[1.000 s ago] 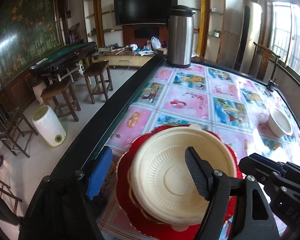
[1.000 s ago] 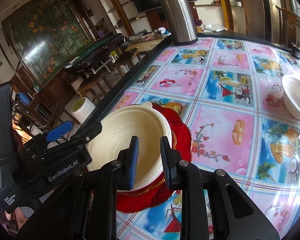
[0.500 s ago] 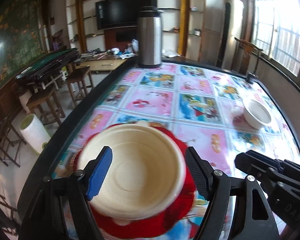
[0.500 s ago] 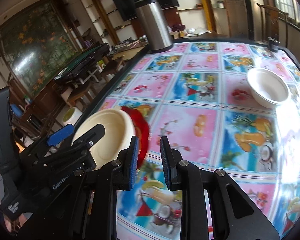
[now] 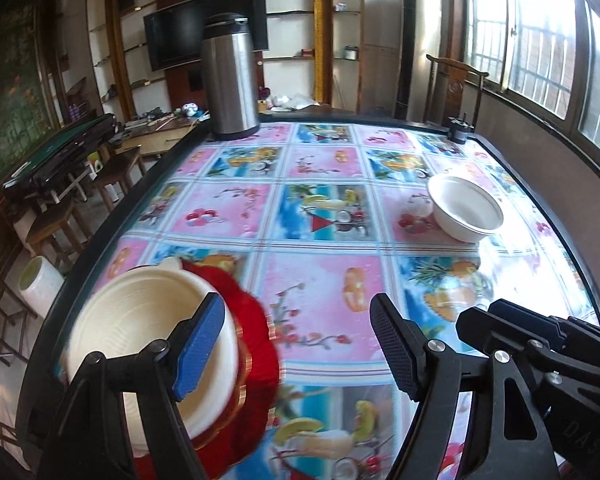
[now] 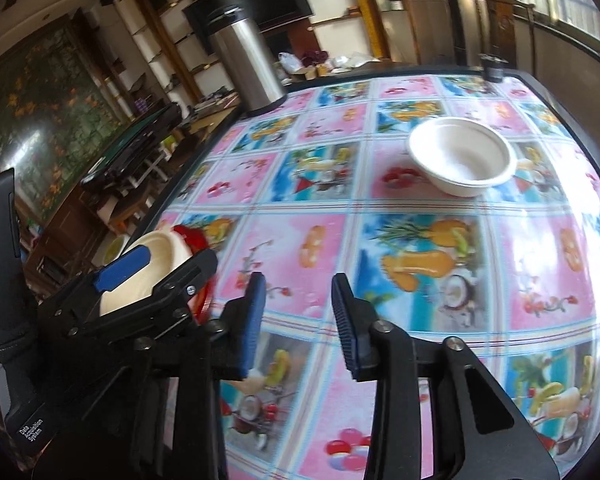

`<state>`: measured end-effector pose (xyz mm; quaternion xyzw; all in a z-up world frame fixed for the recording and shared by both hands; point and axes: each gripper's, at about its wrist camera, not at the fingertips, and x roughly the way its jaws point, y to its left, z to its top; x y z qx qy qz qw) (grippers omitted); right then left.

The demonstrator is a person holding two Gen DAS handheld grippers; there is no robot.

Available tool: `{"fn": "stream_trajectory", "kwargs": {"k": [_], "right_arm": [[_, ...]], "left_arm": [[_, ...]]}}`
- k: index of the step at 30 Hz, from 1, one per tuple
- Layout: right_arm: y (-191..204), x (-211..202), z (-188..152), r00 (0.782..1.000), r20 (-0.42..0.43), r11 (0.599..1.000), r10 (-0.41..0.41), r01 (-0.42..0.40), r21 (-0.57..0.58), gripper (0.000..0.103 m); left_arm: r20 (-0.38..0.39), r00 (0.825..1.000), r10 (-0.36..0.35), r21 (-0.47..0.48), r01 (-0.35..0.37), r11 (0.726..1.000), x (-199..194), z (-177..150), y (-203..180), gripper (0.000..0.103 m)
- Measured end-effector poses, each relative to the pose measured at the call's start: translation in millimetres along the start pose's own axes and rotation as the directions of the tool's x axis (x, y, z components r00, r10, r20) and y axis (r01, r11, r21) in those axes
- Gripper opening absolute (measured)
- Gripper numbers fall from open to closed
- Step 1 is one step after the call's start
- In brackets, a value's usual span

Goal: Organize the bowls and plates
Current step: 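Move the left gripper to the remaining white bowl on the tablecloth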

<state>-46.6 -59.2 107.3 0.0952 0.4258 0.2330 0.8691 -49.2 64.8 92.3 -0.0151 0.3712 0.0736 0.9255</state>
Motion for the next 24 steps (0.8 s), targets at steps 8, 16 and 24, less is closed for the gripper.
{"fn": "stream_trajectory", "kwargs": {"k": [8, 16, 24], "right_arm": [[-36, 0, 4, 1.000, -0.001, 0.998, -0.015, 0.015, 0.056, 0.036], [-68, 0, 8, 0.999, -0.012, 0.993, -0.040, 0.041, 0.106, 0.036], [-93, 0, 13, 0.998, -0.014, 0.988, -0.058, 0.060, 0.142, 0.035]], "left_arm": [[-0.029, 0.999, -0.023, 0.035, 0.024, 0.999, 17, 3, -32, 0.075], [-0.046, 0.999, -0.028, 0.065, 0.031, 0.997, 30, 8, -55, 0.075], [-0.062, 0.998, -0.031, 0.085, 0.036, 0.996, 45, 13, -72, 0.075]]}}
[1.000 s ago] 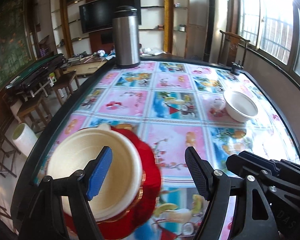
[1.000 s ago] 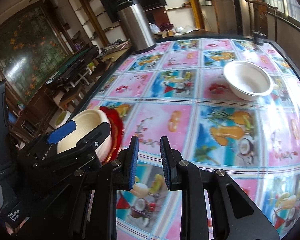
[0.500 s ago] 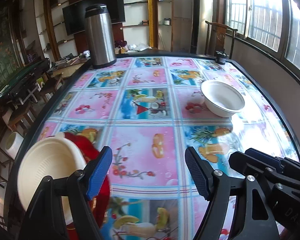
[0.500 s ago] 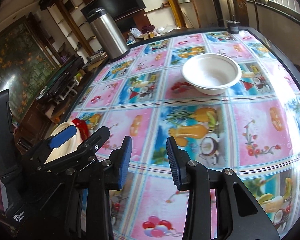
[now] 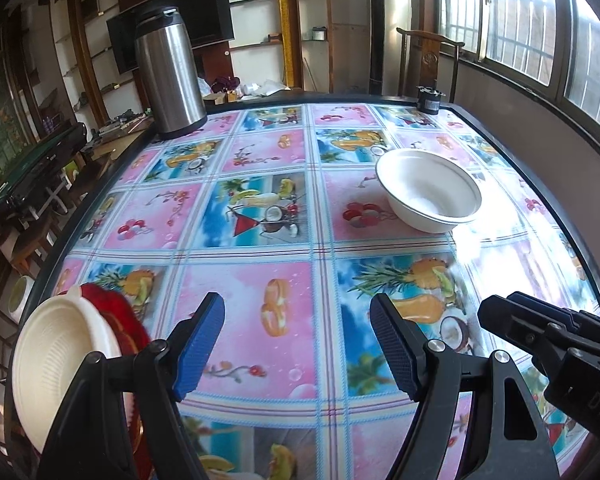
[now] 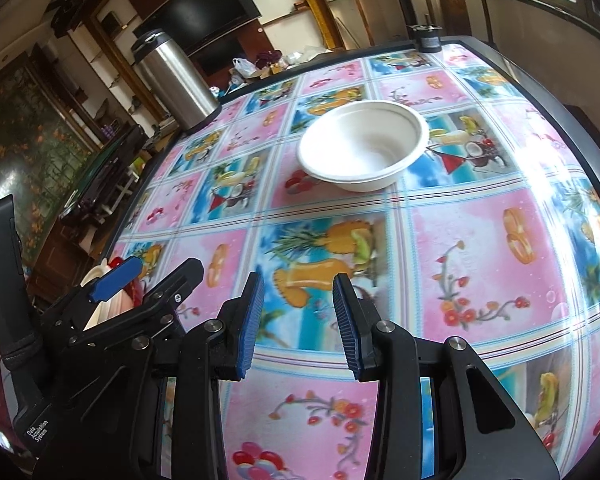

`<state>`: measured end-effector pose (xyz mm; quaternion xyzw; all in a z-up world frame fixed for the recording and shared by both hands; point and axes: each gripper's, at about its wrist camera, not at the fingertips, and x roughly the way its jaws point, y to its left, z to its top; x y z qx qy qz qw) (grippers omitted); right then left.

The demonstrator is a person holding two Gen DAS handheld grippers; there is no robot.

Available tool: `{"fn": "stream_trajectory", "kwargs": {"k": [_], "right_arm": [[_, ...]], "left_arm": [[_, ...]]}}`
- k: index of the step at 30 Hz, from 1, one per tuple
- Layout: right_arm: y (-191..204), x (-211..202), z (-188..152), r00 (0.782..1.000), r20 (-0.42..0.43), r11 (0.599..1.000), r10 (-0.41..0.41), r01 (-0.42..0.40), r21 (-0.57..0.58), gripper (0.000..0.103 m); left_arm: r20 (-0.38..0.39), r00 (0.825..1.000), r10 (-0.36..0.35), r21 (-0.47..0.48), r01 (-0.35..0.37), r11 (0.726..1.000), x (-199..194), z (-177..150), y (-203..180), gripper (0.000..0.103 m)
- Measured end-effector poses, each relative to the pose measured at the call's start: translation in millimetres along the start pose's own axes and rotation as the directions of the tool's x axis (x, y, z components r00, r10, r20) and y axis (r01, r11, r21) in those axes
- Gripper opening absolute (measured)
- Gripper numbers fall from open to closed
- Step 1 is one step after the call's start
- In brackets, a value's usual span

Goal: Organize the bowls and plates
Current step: 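Move the left gripper to the remaining white bowl on the tablecloth, then close the left gripper on the white bowl's rim and lift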

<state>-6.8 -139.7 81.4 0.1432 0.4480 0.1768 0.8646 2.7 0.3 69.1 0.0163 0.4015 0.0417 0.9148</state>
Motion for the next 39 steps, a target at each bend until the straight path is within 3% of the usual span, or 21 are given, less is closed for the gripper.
{"fn": "stream_trajectory", "kwargs": {"k": [24, 34, 39], "right_arm": [[-55, 24, 62, 0.997, -0.002, 0.997, -0.077, 0.077, 0.025, 0.035], [-77, 36, 95, 0.993, 0.021, 0.993, -0.112, 0.111, 0.048, 0.035], [-88, 49, 109, 0.996, 0.016, 0.993, -0.088, 0.087, 0.081, 0.035]], "left_arm": [[-0.048, 0.997, -0.053, 0.043, 0.055, 0.998, 57, 50, -46, 0.075], [-0.091, 0.990, -0.105, 0.001, 0.105, 0.994, 83, 76, -54, 0.075], [-0.138, 0.982, -0.131, -0.034, 0.128, 0.991, 102, 86, -57, 0.075]]}}
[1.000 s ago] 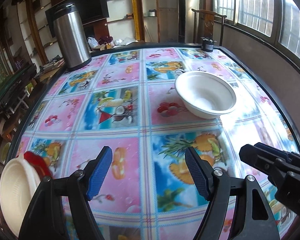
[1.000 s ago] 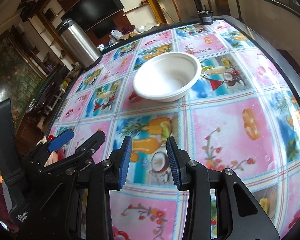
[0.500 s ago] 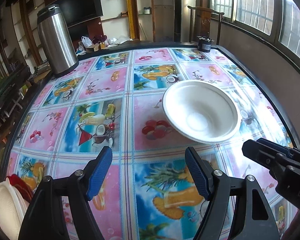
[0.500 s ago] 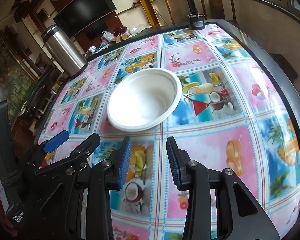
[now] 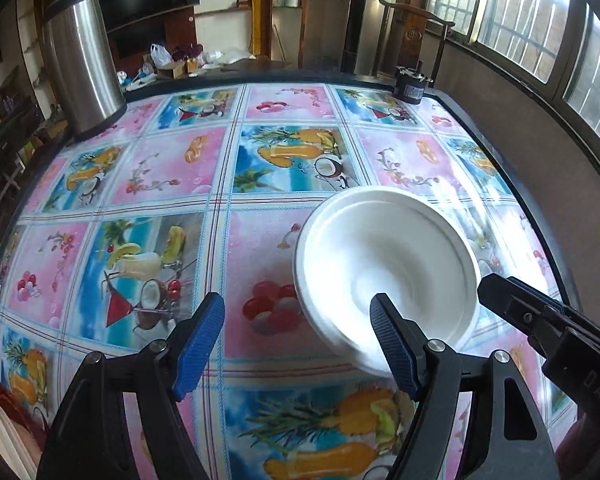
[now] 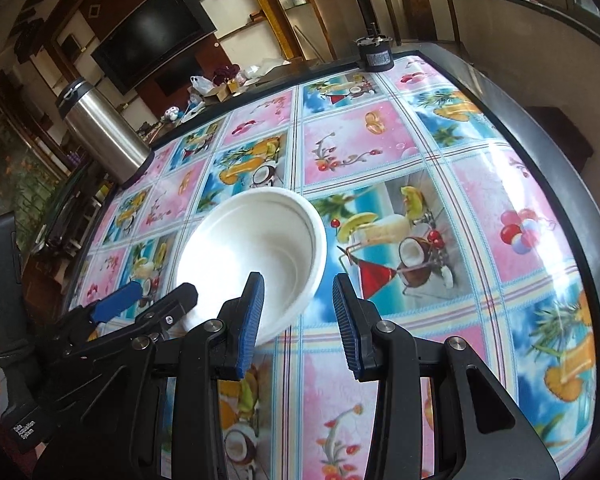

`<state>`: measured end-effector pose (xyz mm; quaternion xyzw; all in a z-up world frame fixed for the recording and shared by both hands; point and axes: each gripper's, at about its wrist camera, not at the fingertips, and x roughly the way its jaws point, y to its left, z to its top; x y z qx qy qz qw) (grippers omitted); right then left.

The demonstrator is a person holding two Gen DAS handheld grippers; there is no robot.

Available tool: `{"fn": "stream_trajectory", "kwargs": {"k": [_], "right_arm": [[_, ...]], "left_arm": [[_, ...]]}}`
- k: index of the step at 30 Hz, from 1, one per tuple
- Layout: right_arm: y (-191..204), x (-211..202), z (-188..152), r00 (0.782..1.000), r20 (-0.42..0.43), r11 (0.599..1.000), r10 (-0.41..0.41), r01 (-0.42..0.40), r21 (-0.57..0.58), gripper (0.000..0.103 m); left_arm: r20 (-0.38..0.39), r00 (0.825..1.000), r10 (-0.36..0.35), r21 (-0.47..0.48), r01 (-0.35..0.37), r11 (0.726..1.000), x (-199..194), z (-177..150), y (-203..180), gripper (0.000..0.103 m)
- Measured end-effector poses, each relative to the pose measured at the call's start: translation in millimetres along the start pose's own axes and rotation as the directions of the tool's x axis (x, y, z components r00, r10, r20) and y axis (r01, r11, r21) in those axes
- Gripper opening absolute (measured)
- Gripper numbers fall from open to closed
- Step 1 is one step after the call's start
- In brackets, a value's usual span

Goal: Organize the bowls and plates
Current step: 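Close the left gripper on the white bowl's rim and lift, then carry the white bowl with the left gripper over the stack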

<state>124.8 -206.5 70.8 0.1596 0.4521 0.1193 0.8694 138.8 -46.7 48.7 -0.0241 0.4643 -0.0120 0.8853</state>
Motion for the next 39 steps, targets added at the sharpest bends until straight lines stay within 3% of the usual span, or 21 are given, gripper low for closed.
{"fn": "stream_trajectory", "kwargs": {"k": [9, 17, 18, 20, 23, 24, 39], "right_arm": [[-13, 27, 14, 0.998, -0.045, 0.997, 0.039, -0.037, 0.064, 0.035], [-10, 39, 15, 0.998, -0.058, 0.999, 0.036, -0.034, 0.029, 0.035], [-9, 40, 15, 0.998, -0.059, 0.999, 0.033, -0.032, 0.019, 0.033], [-9, 42, 14, 0.997, -0.065, 1.000, 0.030, -0.030, 0.006, 0.018], [-10, 42, 12, 0.998, -0.061, 0.999, 0.033, -0.033, 0.001, 0.016], [-10, 41, 11, 0.998, -0.059, 0.999, 0.038, -0.038, 0.001, 0.016], [19, 2, -37, 0.998, -0.040, 0.997, 0.052, -0.054, -0.052, 0.016]], "left_arm": [[-0.026, 1.000, 0.011, 0.013, -0.011, 1.000, 15, 10, -6, 0.075], [-0.088, 0.996, 0.019, 0.009, -0.019, 1.000, 38, 10, -4, 0.075], [-0.095, 0.995, 0.019, 0.012, -0.018, 1.000, 40, 10, -4, 0.073], [-0.110, 0.994, 0.028, 0.040, -0.024, 0.999, 45, 8, -7, 0.044], [-0.112, 0.994, 0.016, 0.056, -0.010, 0.998, 43, 9, -10, 0.032], [-0.113, 0.993, 0.013, 0.061, -0.006, 0.998, 42, 9, -10, 0.022], [-0.060, 0.998, 0.035, 0.070, -0.030, 0.997, -14, -36, 5, 0.022]]}}
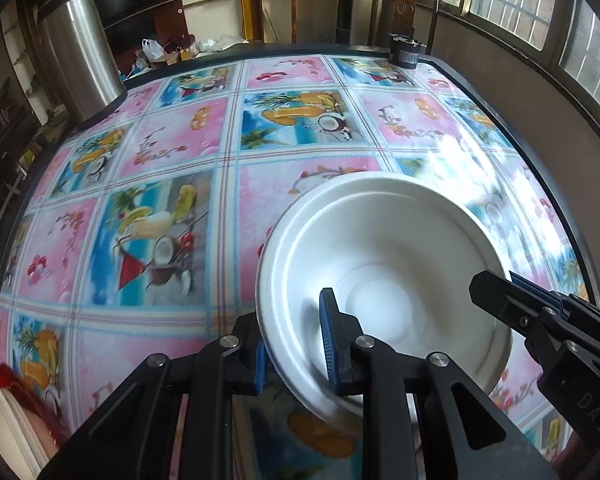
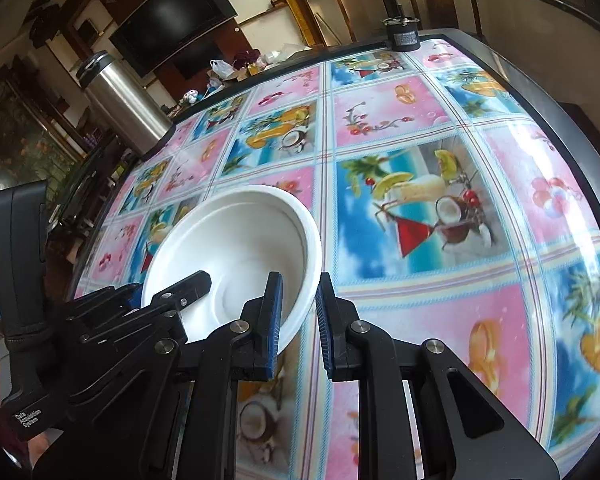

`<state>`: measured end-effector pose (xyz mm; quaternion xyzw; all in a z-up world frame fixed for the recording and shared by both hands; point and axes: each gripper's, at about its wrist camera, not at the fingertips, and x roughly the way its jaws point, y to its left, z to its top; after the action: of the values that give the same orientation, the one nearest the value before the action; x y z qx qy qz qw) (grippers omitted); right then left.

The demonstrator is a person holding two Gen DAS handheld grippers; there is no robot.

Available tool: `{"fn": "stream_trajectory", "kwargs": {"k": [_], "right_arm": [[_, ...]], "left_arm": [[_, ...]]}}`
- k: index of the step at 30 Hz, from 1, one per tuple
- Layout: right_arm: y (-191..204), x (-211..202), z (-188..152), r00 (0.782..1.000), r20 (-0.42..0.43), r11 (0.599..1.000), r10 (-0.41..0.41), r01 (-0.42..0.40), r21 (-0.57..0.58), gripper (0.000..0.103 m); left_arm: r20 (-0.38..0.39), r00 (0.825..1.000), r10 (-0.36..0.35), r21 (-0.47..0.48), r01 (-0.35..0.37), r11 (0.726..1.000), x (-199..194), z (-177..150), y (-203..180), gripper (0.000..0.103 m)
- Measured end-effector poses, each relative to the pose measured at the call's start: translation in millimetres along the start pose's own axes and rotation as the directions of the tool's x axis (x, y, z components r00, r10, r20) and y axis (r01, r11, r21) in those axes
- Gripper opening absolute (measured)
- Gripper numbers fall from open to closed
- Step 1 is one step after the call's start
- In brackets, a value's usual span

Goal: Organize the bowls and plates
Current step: 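Carry the white bowl with the left gripper over the stack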

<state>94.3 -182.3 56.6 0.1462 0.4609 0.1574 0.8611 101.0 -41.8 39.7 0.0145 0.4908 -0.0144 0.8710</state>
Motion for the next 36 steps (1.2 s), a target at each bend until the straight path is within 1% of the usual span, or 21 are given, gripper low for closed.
{"fn": "stream_trajectory", "kwargs": {"k": [9, 16, 21, 27, 36], "right_arm": [[26, -15, -35, 0.999, -0.009, 0.999, 0.031, -0.031, -0.012, 0.016], [39, -21, -58, 0.999, -0.026, 0.999, 0.028, -0.029, -0.018, 0.016], [48, -28, -71, 0.999, -0.025, 0.999, 0.026, -0.027, -0.031, 0.016], [59, -39, -81, 0.999, -0.018, 0.999, 0.027, -0.028, -0.042, 0.016], [97, -63, -86, 0.999, 0.017, 0.993, 0.041, -0.039, -0.109, 0.016]], "left_arm": [[0.018, 0.999, 0.029, -0.013, -0.028, 1.000, -24, -31, 19, 0.021], [0.021, 0.999, 0.037, -0.022, -0.036, 0.999, -33, -52, 26, 0.021], [0.048, 0.998, 0.051, -0.024, -0.050, 0.998, -46, -62, 31, 0.021], [0.073, 0.996, 0.054, -0.032, -0.052, 0.998, -61, -71, 38, 0.021], [0.136, 0.988, 0.074, -0.070, -0.065, 0.995, -97, -80, 63, 0.021]]}}
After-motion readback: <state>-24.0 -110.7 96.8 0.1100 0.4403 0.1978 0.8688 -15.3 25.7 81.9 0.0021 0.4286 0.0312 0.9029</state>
